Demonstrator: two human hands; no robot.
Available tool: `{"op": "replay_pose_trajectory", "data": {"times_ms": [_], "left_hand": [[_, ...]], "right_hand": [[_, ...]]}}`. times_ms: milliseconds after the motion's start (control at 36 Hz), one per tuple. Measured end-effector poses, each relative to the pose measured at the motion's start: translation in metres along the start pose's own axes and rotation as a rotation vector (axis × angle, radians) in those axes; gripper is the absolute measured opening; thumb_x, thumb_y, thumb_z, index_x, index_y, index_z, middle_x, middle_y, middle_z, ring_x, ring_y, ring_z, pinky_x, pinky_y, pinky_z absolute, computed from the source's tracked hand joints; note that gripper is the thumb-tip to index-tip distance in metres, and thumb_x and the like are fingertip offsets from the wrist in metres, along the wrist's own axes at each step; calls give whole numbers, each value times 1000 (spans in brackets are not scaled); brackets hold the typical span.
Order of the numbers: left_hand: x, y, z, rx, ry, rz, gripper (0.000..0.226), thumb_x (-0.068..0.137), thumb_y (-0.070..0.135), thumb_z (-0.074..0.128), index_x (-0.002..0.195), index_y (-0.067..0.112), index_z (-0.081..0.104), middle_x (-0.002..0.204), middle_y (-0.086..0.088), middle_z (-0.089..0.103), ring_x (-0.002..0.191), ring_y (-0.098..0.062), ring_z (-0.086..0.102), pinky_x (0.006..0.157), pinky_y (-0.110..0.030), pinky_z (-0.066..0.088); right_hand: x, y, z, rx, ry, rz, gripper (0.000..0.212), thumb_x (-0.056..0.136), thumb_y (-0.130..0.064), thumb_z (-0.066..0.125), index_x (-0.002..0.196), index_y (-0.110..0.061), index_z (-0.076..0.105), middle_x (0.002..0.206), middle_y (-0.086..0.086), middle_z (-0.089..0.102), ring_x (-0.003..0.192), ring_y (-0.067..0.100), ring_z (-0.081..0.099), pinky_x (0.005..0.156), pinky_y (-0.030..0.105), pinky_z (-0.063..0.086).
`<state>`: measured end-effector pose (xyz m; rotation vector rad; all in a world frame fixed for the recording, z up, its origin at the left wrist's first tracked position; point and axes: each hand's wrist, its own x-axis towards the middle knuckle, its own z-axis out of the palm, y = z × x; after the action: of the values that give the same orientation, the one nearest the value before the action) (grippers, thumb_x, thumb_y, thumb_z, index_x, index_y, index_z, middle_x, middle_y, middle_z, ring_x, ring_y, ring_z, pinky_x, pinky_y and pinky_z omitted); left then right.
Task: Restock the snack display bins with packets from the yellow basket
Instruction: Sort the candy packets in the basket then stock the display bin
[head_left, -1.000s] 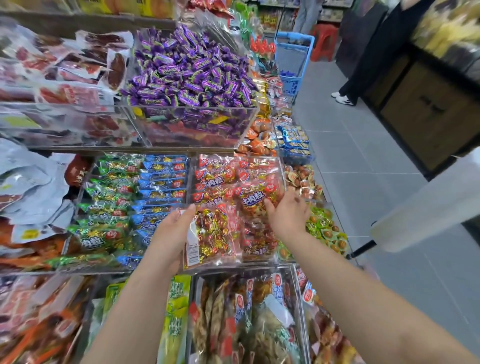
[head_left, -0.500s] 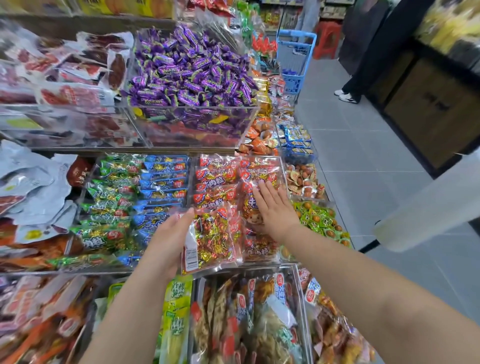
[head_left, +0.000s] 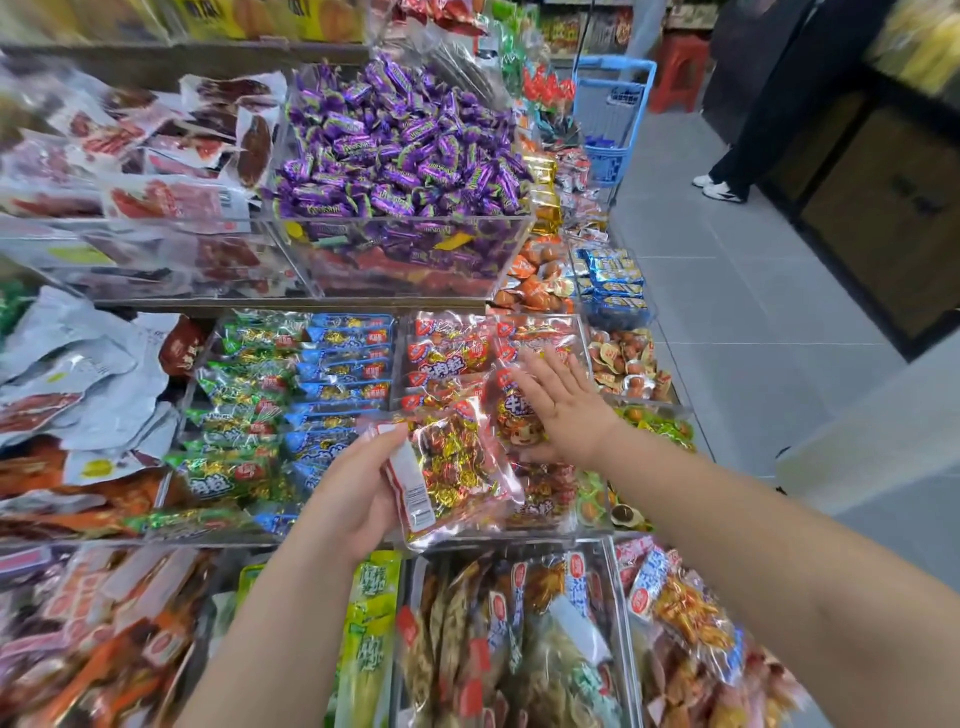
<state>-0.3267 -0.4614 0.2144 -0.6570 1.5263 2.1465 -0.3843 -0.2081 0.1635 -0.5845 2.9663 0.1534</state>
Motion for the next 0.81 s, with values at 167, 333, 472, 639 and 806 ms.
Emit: {"op": "replay_pose_trajectory", "data": {"times_ms": [167,333,472,639,806], "left_hand": [[-3,-3,8,-178,-38,-63,23,100,22,49,114,7,58,94,-9,67,87,-25,65,72,-44,54],[-6,-11,26,-13,-143,-134,26,99,30,50,107,8,60,104,-13,73,94,-29,70,90,-51,52],[3,-16,23,515,139,186,26,97,42,51,109,20,49,107,-4,62,91,-17,63,84,-39,56],[13,-28,14,1112,73,692,38,90,37,62,125,26,55,128,9,56,119,-10,49,99,-29,39],[33,-45,28,1600,-72,716,95,84,59,60,154,23,6,162,1,5,149,-21,-9,113,-40,-7]], "right_hand": [[-35,-18,-9,399,560,-121,76,81,-27,67,143,-18,26,147,2,19,140,24,13,114,51,19],[-51,-27,-30,476,636,-304,40,69,-3,77,107,-14,71,128,6,58,131,22,36,112,38,25],[-62,-19,-52,862,362,-50,34,81,-15,68,102,-41,64,102,-32,62,100,-12,55,89,10,44],[-54,11,-68,1102,350,233,38,82,-31,70,93,-57,45,92,-12,67,87,5,66,77,32,55],[-32,31,-72,661,35,193,43,88,-29,63,122,-43,42,106,-4,63,89,13,58,81,33,50]]}}
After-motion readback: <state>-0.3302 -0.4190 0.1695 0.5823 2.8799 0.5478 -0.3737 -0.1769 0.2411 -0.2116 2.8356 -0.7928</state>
